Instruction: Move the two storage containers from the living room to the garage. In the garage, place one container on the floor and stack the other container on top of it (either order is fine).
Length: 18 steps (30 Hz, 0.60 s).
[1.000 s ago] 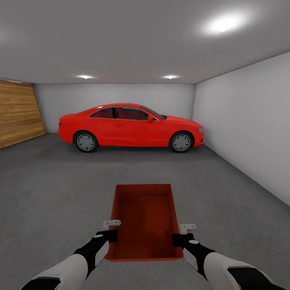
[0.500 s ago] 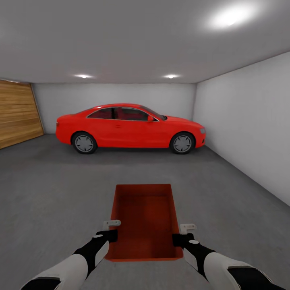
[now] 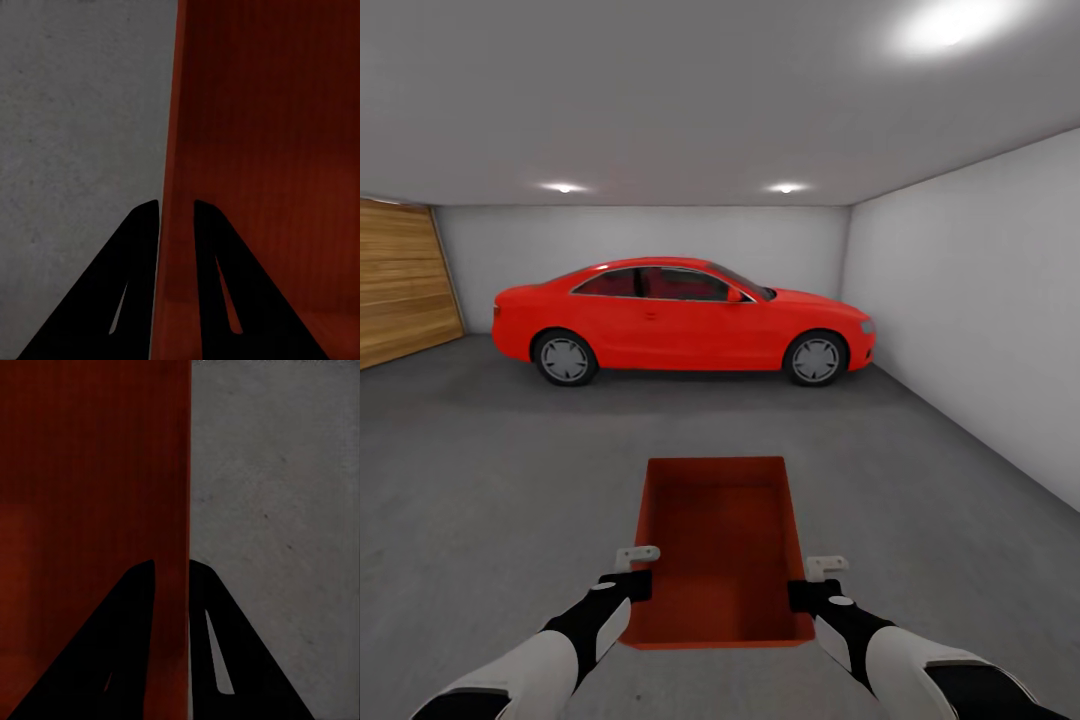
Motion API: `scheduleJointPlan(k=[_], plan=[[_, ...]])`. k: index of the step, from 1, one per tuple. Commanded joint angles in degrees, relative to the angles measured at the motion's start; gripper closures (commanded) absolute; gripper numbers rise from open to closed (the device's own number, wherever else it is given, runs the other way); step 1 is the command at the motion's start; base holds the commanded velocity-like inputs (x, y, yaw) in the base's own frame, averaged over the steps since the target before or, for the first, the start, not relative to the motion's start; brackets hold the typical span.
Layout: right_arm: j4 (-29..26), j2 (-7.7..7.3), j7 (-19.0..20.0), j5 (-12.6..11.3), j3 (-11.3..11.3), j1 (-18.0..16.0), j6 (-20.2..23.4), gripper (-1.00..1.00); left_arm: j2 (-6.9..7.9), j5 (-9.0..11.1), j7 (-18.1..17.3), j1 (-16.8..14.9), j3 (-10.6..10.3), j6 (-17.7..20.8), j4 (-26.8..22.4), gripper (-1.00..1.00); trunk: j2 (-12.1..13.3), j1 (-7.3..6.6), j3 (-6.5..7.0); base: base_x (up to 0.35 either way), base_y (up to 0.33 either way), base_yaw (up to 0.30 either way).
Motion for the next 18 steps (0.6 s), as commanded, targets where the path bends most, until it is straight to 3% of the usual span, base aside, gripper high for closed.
scheduleJointPlan(k=[1, 18], plan=[[0.3, -0.18, -0.4, -0.6, -0.4, 0.0, -0.3, 1.00, 1.85, -0.6, 1.0, 0.0, 2.5, 0.4, -0.7, 1.00, 0.0, 0.05, -0.02, 0.321, 0.000, 0.000], [0.3, -0.20, -0.4, -0.6, -0.4, 0.0, -0.3, 1.00, 1.79, -0.6, 1.0, 0.0, 2.6, 0.4, -0.7, 1.00, 0.0, 0.05, -0.02, 0.321, 0.078, 0.000]])
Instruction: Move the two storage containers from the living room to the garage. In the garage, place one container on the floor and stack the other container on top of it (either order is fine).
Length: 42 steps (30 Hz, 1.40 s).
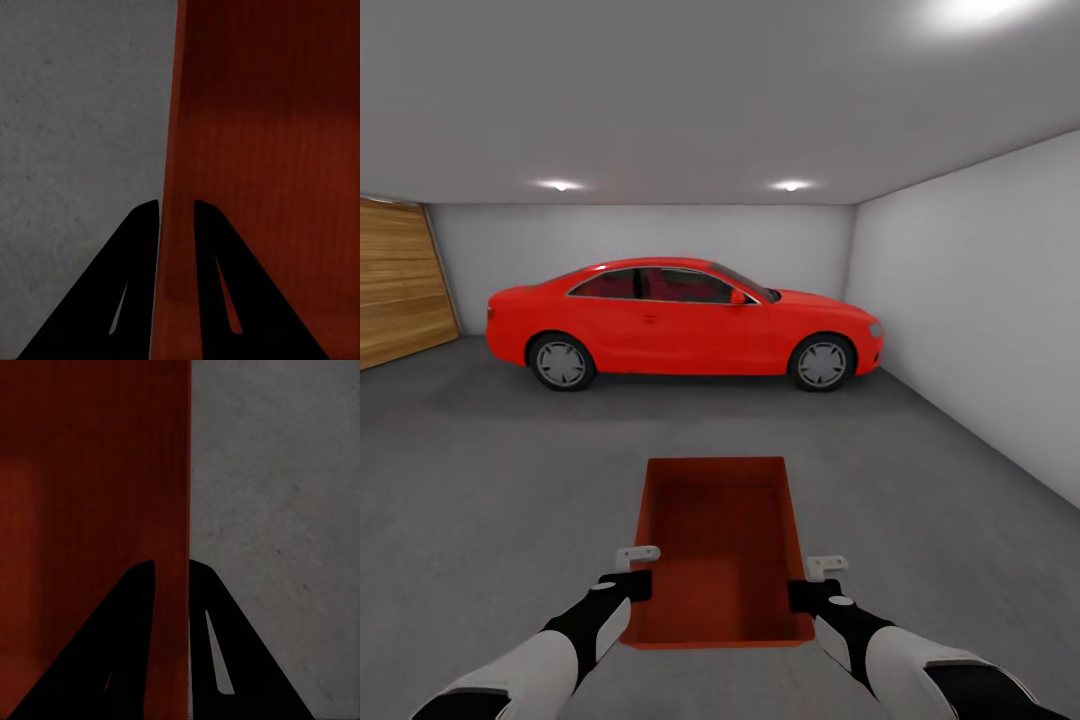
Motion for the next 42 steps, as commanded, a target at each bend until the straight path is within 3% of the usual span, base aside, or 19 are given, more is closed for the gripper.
scheduleJointPlan(k=[1, 22, 42], plan=[[0.3, -0.21, -0.4, -0.6, -0.4, 0.0, -0.3, 1.00, 1.78, -0.6, 1.0, 0.0, 2.6, 0.4, -0.7, 1.00, 0.0, 0.05, -0.02, 0.321, 0.097, 0.000], [0.3, -0.17, -0.4, -0.6, -0.4, 0.0, -0.3, 1.00, 1.87, -0.6, 1.0, 0.0, 2.6, 0.5, -0.6, 1.00, 0.0, 0.05, -0.02, 0.322, 0.048, -0.009], [0.3, -0.16, -0.3, -0.6, -0.4, 0.0, -0.3, 1.00, 2.04, -0.6, 1.0, 0.0, 2.6, 0.4, -0.6, 1.00, 0.0, 0.05, -0.02, 0.322, 0.000, -0.234]])
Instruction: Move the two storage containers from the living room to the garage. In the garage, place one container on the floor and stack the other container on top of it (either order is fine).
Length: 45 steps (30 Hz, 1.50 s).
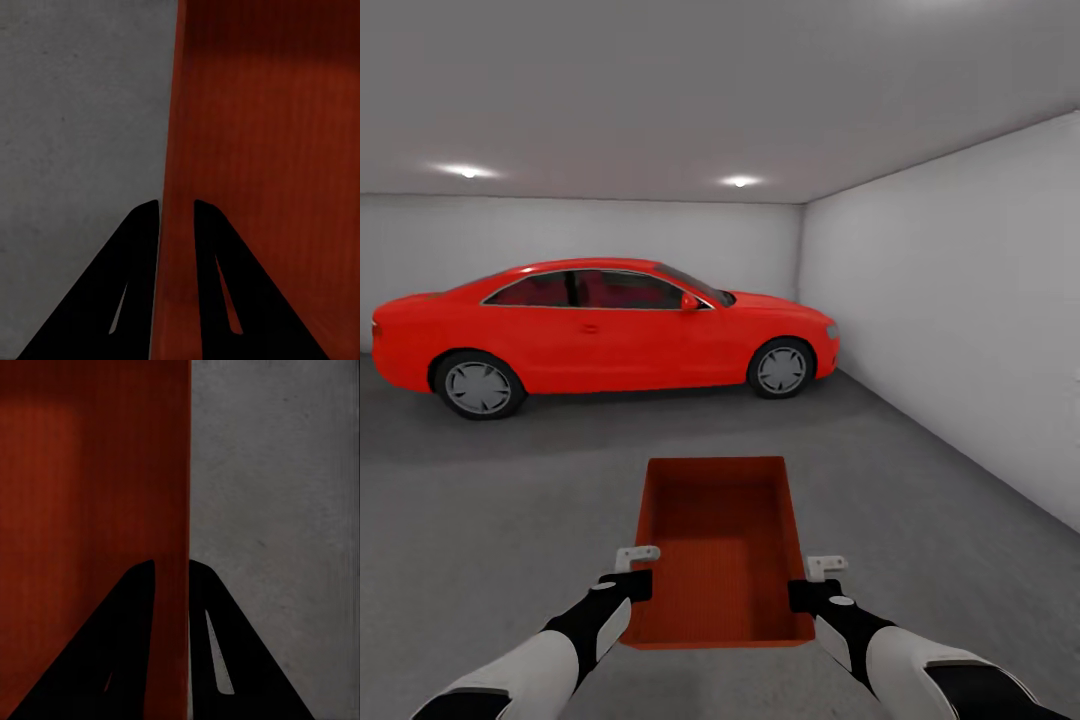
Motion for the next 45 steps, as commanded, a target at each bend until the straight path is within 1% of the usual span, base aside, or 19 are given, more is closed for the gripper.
scheduleJointPlan(k=[1, 9, 45], plan=[[0.3, -0.07, -0.4, -0.6, -0.4, 0.0, -0.3, 1.00, 2.19, -0.7, 0.9, 0.0, 2.7, 0.4, -0.5, 1.00, 0.0, 0.05, -0.02, 0.322, 0.000, -0.245], [0.3, -0.07, -0.4, -0.6, -0.4, 0.0, -0.3, 1.00, 2.70, -0.6, 0.9, 0.0, 2.7, 0.4, -0.4, 1.00, 0.0, 0.05, -0.02, 0.322, 0.000, -0.245], [0.3, -0.07, -0.4, -0.6, -0.4, 0.0, -0.3, 1.00, 2.91, -0.6, 0.8, -0.1, 2.8, 0.4, -0.4, 1.00, 0.0, 0.05, -0.02, 0.323, 0.000, -0.245]])
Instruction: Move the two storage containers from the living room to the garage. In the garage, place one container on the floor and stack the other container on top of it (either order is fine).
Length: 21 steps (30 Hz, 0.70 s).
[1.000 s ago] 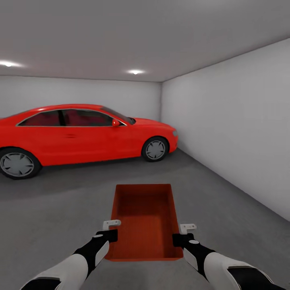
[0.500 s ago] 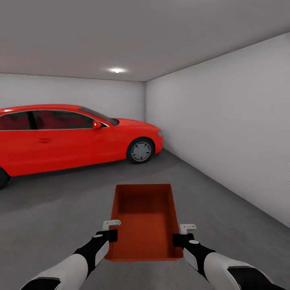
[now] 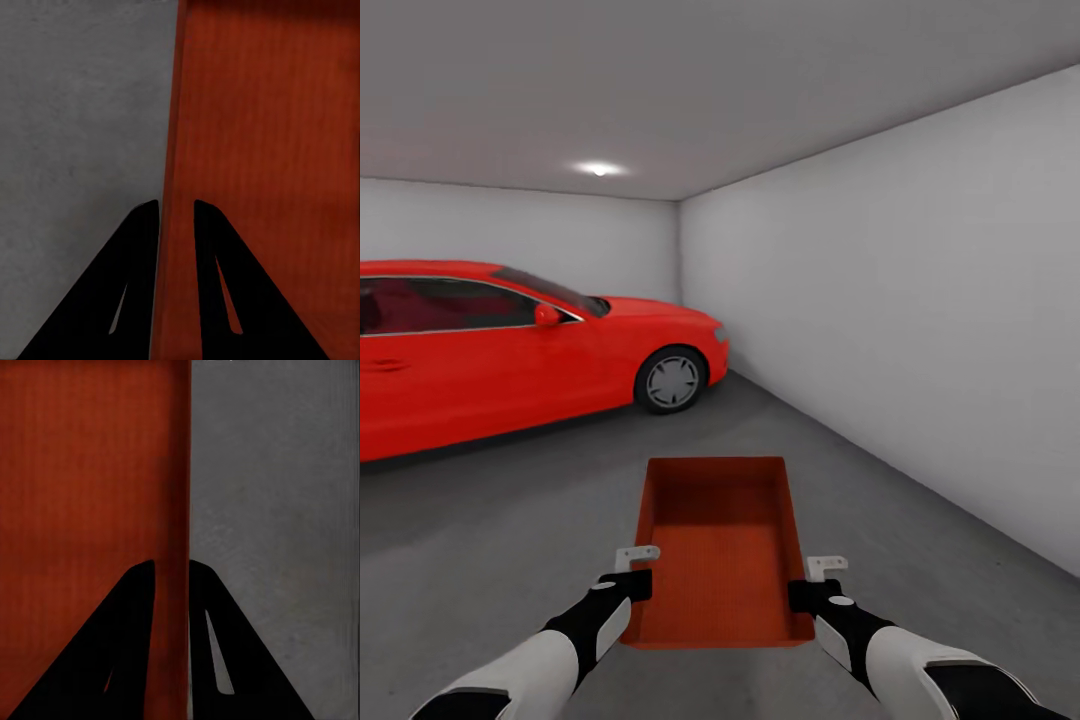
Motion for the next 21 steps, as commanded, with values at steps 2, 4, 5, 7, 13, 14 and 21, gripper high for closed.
scheduleJointPlan(k=[2, 4, 5, 7, 13, 14, 21], plan=[[0.2, -0.12, -0.4, -0.6, -0.4, 0.0, -0.3, 1.00, 2.87, -0.7, 0.8, 0.0, 2.9, 0.4, -0.4, 1.00, 0.0, 0.05, -0.02, 0.324, 0.000, -0.245], [0.2, -0.12, -0.4, -0.6, -0.4, 0.0, -0.3, 1.00, 2.89, -0.7, 0.8, 0.0, 2.9, 0.4, -0.4, 1.00, 0.0, 0.05, -0.02, 0.324, 0.000, -0.245], [0.2, -0.12, -0.4, -0.6, -0.4, 0.0, -0.3, 1.00, 2.91, -0.7, 0.8, 0.0, 2.9, 0.4, -0.4, 1.00, 0.0, 0.05, -0.02, 0.324, 0.000, -0.245], [0.2, -0.12, -0.4, -0.6, -0.4, 0.0, -0.3, 1.00, 3.14, -0.7, 0.8, 0.0, 2.9, 0.4, -0.4, 1.00, 0.0, 0.05, -0.02, 0.324, 0.000, -0.245], [0.2, -0.12, -0.4, -0.6, -0.4, 0.0, -0.3, 1.00, 3.21, -0.7, 0.8, 0.0, 2.9, 0.4, -0.4, 1.00, 0.0, 0.05, -0.02, 0.324, 0.000, -0.245], [0.2, -0.12, -0.4, -0.6, -0.4, 0.0, -0.3, 1.00, 3.22, -0.6, 0.8, 0.0, 2.9, 0.4, -0.4, 1.00, 0.0, 0.05, -0.02, 0.324, 0.000, -0.245], [0.2, -0.12, -0.3, -0.6, -0.4, 0.0, -0.3, 1.00, 3.22, -0.6, 0.6, 0.0, 2.9, 0.4, -0.4, 1.00, 0.0, 0.05, -0.02, 0.324, 0.000, -0.245]])
